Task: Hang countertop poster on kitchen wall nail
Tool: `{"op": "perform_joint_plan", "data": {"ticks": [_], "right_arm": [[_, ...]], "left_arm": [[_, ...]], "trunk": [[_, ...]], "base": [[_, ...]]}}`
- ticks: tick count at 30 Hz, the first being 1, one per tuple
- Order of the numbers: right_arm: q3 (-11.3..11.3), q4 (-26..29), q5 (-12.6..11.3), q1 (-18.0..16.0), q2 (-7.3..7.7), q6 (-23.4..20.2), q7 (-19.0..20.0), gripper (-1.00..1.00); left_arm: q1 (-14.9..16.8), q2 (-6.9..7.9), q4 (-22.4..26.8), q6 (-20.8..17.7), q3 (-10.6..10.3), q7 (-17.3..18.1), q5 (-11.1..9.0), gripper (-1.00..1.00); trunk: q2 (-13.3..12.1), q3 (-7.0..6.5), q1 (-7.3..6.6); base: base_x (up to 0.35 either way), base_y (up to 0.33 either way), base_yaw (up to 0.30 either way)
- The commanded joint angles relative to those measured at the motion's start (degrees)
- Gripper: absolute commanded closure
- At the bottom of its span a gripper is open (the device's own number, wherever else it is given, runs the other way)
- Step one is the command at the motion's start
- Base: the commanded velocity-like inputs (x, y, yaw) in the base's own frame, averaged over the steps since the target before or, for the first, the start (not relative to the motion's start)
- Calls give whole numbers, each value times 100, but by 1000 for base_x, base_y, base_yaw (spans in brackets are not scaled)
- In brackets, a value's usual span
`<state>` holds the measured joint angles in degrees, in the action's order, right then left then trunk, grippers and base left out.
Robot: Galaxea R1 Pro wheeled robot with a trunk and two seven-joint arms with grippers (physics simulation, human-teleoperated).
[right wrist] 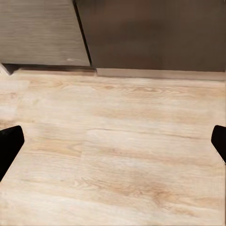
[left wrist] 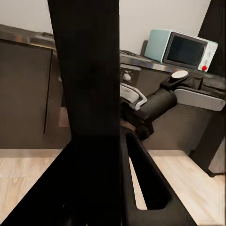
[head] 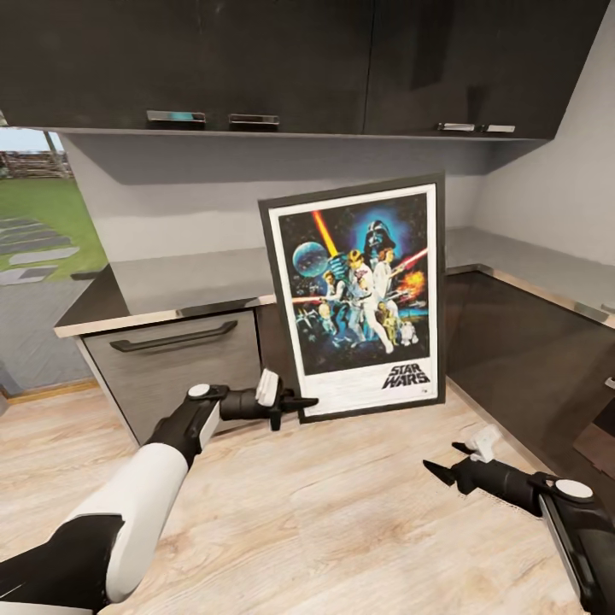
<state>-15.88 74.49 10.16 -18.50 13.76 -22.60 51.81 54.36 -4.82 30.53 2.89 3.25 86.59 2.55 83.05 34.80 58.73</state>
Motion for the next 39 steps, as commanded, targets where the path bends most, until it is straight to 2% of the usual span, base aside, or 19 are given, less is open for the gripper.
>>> {"op": "perform_joint_plan", "data": {"ticks": [1, 2, 5, 8, 9, 14, 15, 17, 19, 20, 21, 22, 23, 27, 37, 39], "right_arm": [[-10, 3, 33, -41, 25, -47, 77, -100], [-11, -6, 32, -91, 62, -71, 130, -100], [-12, -31, 30, -159, 113, -102, 193, -100], [-25, -84, 34, -177, 126, -107, 201, -100], [-33, -129, 36, -183, 133, -106, 201, -100], [-46, -396, 36, -195, 169, -79, 178, -100], [-46, -485, 34, -198, 182, -69, 172, -100], [-47, -574, 32, -216, 194, -60, 163, -100], [-47, -632, 31, -231, 201, -55, 158, -100], [-47, -640, 30, -233, 202, -55, 157, -100], [-47, -652, 30, -237, 207, -53, 156, -100], [-47, -656, 30, -238, 210, -53, 157, -100], [-49, -664, 30, -240, 247, -52, 160, -100], [-51, -671, 30, -241, 362, -52, 162, -100], [-55, -675, 22, -242, 430, -52, 216, -100], [-55, -674, 16, -252, 433, -52, 417, -100]], "left_arm": [[4, 2, -7, 43, 36, 39, 54, 100], [4, 13, -13, 42, 35, 69, 147, 100], [4, 28, -13, 38, 32, 117, 599, 100], [4, 31, -11, 40, 29, 210, 743, 100], [4, 32, 2, 40, 28, 341, 779, 100], [-91, 33, 226, 38, 27, 341, 832, 100], [-157, 33, 493, -28, 27, 341, 849, 100], [-323, 33, 1152, -519, 27, 341, 866, 100], [-844, 40, 2470, -1407, 30, 341, 890, 100], [-992, 53, 2805, -1584, 31, 341, 909, 100], [-1256, 100, 3337, -1890, 32, 341, 965, 100], [-1361, 133, 3525, -2018, 33, 341, 995, 100], [-1565, 229, 3888, -2280, 34, 341, 1059, 100], [-1716, 332, 4144, -2466, 35, 341, 1102, 100], [-1791, 413, 4264, -2537, 35, 341, 1115, 100], [-1795, 417, 4267, -2533, 35, 341, 1116, 100]], "trunk": [[3, 6, 0], [3, 6, 0], [3, 6, 0], [3, 6, 0], [3, 6, 0], [3, 6, 0], [3, 6, 0], [3, 6, 0], [3, 6, 0], [3, 6, 0], [3, 6, 0], [3, 6, 0], [3, 6, 0], [3, 6, 0], [3, 6, 0], [3, 6, 0]], "base": [[0, 0, 0], [0, 0, 0], [0, 0, 0], [0, 0, 0], [0, 0, 0], [0, 0, 0], [0, 0, 0], [0, 0, 0], [0, 0, 0], [0, 0, 0], [0, 0, 0], [0, 0, 0], [0, 0, 0], [0, 0, 0], [0, 0, 0], [0, 0, 0]]}}
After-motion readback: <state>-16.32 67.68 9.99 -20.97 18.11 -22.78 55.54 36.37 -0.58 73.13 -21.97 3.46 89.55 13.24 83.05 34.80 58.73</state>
